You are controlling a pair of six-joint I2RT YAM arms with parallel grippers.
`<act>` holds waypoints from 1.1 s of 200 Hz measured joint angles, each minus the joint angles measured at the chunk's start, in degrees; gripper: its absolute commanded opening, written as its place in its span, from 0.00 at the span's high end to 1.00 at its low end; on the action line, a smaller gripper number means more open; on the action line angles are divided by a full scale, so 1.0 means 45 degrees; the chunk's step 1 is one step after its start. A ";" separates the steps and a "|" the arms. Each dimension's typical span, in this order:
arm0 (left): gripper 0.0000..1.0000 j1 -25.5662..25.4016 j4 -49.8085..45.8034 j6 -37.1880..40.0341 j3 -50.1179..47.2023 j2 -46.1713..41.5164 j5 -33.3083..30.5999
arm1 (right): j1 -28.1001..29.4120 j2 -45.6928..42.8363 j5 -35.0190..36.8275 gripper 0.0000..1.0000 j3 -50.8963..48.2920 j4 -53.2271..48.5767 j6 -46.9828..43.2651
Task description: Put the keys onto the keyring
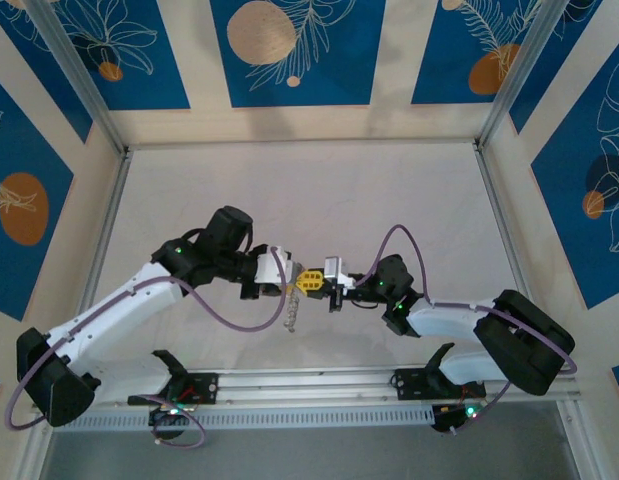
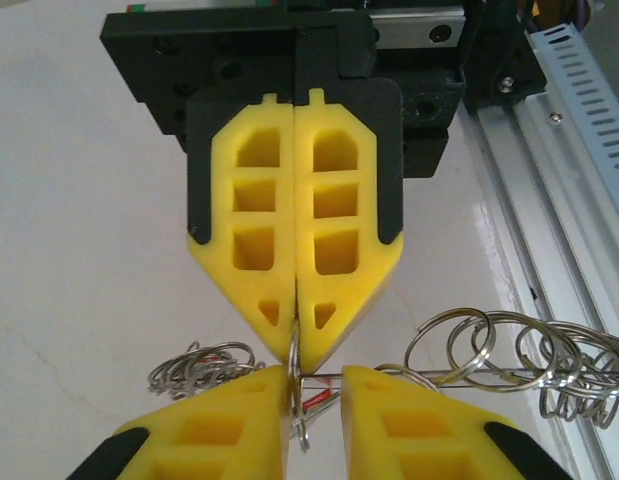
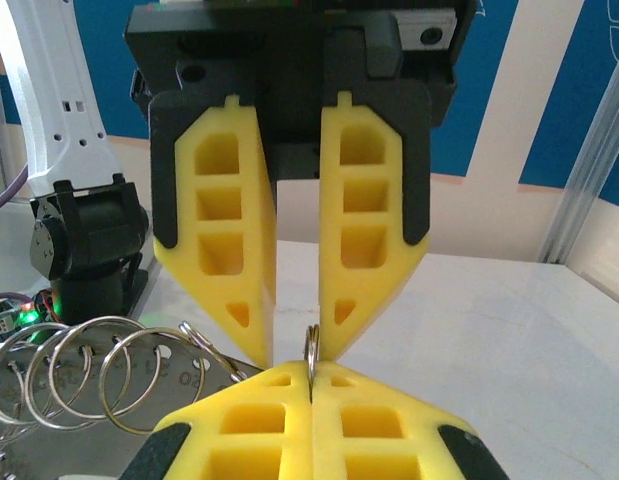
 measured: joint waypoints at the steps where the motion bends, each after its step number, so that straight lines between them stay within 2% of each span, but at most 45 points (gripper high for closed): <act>1: 0.80 0.0000 0.0005 0.0000 -0.0005 0.0000 0.0005 | 0.0000 0.0005 0.0000 1.00 0.0000 0.0005 0.0000; 26: 0.82 0.0029 0.0141 -0.0005 -0.0185 -0.0005 0.0175 | 0.0000 0.0029 -0.0039 1.00 0.0000 -0.0024 0.0005; 45: 1.00 0.0107 0.0214 -0.0126 -0.0204 -0.0010 0.0238 | 0.0000 0.0029 -0.0087 1.00 0.0000 -0.0010 0.0005; 116: 1.00 0.0199 -0.0155 0.0068 -0.0131 -0.0010 -0.0073 | 0.0083 -0.0034 -0.0019 0.99 0.0087 -0.0588 -0.0262; 130: 1.00 0.0102 -0.0622 0.0219 0.0131 0.0053 -0.0471 | 0.0277 -0.0282 0.0219 0.89 0.0335 -0.1515 -0.0772; 156: 1.00 -0.0486 -0.1632 0.0636 0.0840 0.0233 -0.1865 | 0.0665 -0.0729 0.0942 0.78 0.0602 -0.2827 -0.1622; 220: 1.00 -0.1899 -0.4507 0.1355 0.3201 0.1661 -0.5270 | 0.0811 -0.0670 0.1753 0.73 0.0602 -0.3604 -0.2040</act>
